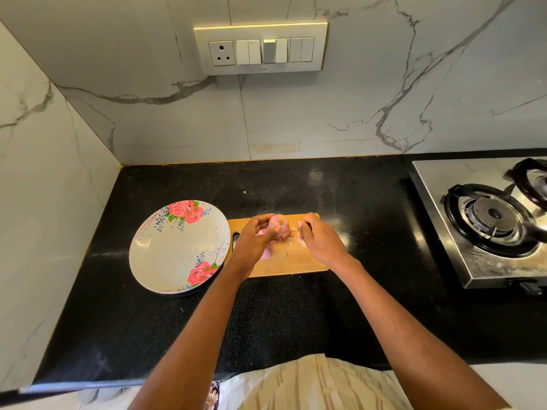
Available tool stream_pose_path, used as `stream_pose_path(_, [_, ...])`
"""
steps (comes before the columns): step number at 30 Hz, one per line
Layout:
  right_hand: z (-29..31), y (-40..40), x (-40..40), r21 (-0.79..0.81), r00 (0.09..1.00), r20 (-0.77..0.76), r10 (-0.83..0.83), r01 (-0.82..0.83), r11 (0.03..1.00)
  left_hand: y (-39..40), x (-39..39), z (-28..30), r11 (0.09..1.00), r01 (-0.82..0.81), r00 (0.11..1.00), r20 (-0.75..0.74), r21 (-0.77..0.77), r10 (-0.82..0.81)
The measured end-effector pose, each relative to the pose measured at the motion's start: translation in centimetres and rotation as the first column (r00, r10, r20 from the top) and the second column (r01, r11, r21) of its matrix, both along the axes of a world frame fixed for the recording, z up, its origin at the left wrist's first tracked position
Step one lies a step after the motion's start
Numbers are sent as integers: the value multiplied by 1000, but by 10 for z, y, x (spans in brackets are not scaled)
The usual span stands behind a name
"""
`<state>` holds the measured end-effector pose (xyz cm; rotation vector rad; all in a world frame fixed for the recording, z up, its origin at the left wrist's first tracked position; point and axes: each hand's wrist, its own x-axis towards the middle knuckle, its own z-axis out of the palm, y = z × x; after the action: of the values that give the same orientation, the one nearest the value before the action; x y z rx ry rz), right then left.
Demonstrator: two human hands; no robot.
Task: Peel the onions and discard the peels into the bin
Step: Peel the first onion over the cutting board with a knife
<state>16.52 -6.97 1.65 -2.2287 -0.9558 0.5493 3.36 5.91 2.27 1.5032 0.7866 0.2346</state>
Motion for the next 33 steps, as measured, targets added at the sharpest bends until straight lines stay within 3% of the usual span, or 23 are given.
stream_pose_path(12, [-8,-2,5,-62,997,-41,63,-66,996,0,1,-1,1000,1,1000,-10,8,-1])
stream_pose_path(18, [-3,-2,4,7,1000,-2,28,-28,1000,2,0,1,1000,0,1000,-2,-23,0])
stream_pose_path(22, [4,0,2,208,982,-184,32,7,978,2,1,0,997,-49,998,24,-66,51])
stream_pose_path(33, [18,1,2,325,999,47,-4,-11,946,4,5,10,1000,-8,1000,17,17,8])
